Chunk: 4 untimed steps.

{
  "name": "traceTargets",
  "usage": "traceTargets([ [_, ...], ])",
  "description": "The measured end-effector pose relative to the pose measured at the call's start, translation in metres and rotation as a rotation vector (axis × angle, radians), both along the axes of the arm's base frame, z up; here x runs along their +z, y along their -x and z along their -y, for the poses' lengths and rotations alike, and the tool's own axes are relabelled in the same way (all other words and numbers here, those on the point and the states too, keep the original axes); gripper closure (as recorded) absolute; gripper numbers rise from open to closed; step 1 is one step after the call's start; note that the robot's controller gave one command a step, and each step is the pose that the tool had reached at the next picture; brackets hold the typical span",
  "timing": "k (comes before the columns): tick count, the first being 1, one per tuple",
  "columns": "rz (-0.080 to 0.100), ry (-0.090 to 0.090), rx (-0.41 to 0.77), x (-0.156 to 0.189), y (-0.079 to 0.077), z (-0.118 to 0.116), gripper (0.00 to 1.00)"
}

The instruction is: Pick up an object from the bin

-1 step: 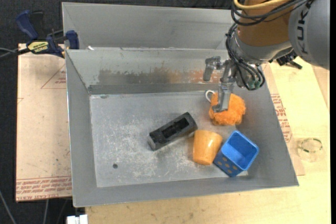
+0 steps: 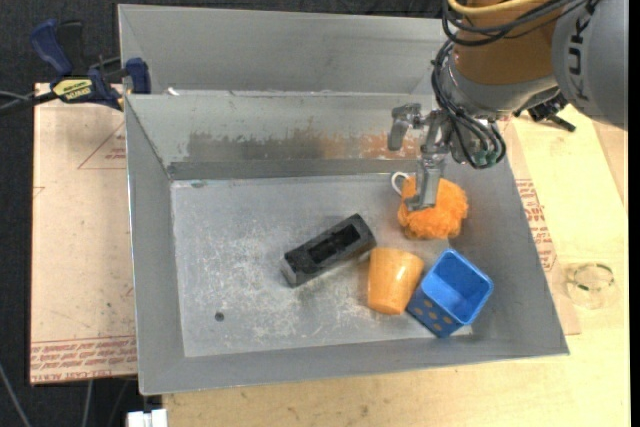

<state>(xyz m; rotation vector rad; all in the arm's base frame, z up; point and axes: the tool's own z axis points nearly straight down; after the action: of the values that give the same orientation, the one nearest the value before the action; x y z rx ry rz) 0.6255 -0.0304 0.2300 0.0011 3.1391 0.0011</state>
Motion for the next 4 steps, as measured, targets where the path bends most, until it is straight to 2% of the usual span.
traceTargets([
  [1, 0.001, 0.0, 0.076, -0.066, 0.006, -0.033, 0.0],
  [2, -0.011, -0.001, 0.222, -0.082, 0.034, -0.074, 0.0],
  [3, 0.005, -0.002, 0.274, -0.064, 0.036, -0.096, 0.0],
  [4, 0.002, -0.001, 0.37, -0.124, 0.032, -0.088, 0.0],
])
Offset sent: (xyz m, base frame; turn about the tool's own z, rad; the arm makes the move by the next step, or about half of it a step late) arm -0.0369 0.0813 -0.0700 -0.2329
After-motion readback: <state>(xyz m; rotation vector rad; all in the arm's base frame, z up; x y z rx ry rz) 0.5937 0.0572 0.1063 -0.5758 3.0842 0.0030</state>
